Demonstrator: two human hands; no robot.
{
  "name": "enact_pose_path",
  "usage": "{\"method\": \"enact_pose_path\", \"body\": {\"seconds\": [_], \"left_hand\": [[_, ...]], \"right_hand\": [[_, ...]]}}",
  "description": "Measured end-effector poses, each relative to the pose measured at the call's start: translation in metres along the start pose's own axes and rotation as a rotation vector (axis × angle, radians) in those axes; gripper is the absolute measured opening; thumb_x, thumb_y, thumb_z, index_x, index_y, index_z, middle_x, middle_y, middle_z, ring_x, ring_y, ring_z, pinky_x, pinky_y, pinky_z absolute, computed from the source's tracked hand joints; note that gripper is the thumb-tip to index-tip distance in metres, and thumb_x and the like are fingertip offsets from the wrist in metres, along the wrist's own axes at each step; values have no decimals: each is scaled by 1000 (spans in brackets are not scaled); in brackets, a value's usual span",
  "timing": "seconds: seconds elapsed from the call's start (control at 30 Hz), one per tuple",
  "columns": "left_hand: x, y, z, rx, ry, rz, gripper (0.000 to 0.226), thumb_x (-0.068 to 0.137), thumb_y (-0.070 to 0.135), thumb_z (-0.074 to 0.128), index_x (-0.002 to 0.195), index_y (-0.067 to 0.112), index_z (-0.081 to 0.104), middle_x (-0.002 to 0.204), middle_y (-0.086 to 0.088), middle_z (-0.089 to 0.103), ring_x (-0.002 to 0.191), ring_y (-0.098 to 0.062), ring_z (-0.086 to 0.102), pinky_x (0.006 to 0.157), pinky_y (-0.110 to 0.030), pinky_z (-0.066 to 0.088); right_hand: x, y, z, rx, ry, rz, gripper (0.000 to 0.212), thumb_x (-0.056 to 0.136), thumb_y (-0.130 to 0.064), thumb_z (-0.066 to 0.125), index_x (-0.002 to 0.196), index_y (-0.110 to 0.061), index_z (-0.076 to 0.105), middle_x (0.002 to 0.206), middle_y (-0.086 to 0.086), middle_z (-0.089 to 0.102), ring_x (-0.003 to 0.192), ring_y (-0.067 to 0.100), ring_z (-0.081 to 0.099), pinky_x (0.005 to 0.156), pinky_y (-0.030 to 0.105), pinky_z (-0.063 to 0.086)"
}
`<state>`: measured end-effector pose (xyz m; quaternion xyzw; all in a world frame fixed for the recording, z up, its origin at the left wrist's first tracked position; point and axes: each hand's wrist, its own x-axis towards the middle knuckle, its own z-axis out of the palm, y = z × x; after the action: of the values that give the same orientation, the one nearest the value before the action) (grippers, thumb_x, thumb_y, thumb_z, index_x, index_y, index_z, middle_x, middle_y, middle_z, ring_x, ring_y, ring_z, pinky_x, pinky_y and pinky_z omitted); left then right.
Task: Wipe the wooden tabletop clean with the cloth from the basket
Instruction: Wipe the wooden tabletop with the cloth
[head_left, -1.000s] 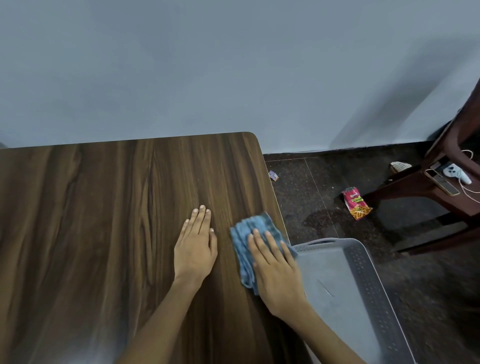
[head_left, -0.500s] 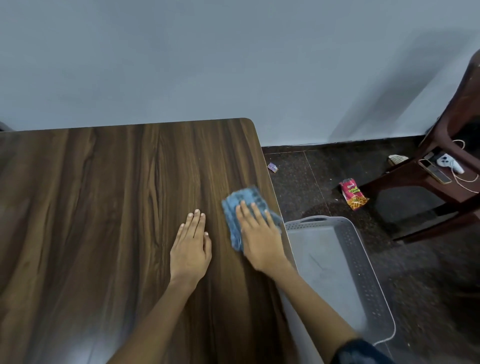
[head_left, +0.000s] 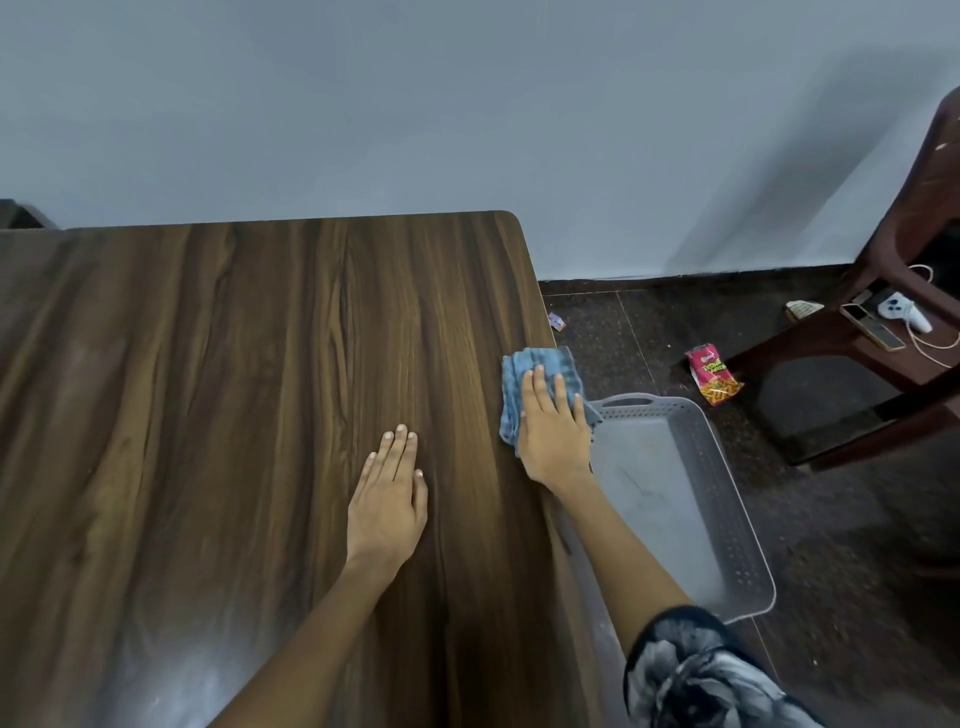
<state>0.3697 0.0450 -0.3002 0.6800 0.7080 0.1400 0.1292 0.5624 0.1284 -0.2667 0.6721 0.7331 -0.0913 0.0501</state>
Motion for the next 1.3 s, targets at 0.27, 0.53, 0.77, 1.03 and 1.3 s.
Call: {"method": "enact_pose_path", "body": {"seconds": [0.27, 0.53, 0.77, 1.03, 1.3], "left_hand": [[-54, -9, -3, 39, -25, 20, 61, 91, 37, 9, 141, 9, 29, 149, -3, 28, 138, -12, 14, 113, -31, 13], [-84, -11, -5, 48, -29, 38, 61, 91, 37, 7, 141, 9, 27, 150, -3, 27, 138, -12, 12, 113, -30, 10], [-93, -14, -6, 43, -19, 57, 59, 92, 34, 13, 140, 6, 31, 149, -5, 31, 138, -13, 17, 113, -31, 14], [-113, -16, -7, 44, -15, 60, 58, 93, 34, 14, 139, 6, 34, 147, -6, 33, 137, -13, 19, 112, -32, 15], [-138, -11, -5, 32, -2, 19, 61, 91, 35, 13, 139, 4, 36, 147, -8, 35, 138, -19, 27, 112, -32, 18]], "right_hand": [[-140, 40, 34, -16, -20, -245, 61, 86, -31, 37, 145, -15, 29, 148, 0, 38, 138, 18, 30, 108, 40, 26], [-81, 11, 13, 47, -3, 117, 59, 101, -27, 28, 151, -14, 0, 159, 3, 3, 146, 24, 0, 117, 40, 11], [-179, 18, 36, -85, -44, -281, 65, 82, -33, 31, 144, -12, 33, 147, 4, 39, 137, 21, 32, 113, 42, 29], [-209, 27, 41, 6, 48, 64, 56, 93, -22, 31, 147, -8, 25, 153, 7, 26, 140, 26, 27, 114, 40, 18], [-219, -45, 47, 19, -30, -252, 69, 79, -29, 44, 145, -11, 31, 150, 5, 35, 141, 21, 26, 116, 43, 13]]}}
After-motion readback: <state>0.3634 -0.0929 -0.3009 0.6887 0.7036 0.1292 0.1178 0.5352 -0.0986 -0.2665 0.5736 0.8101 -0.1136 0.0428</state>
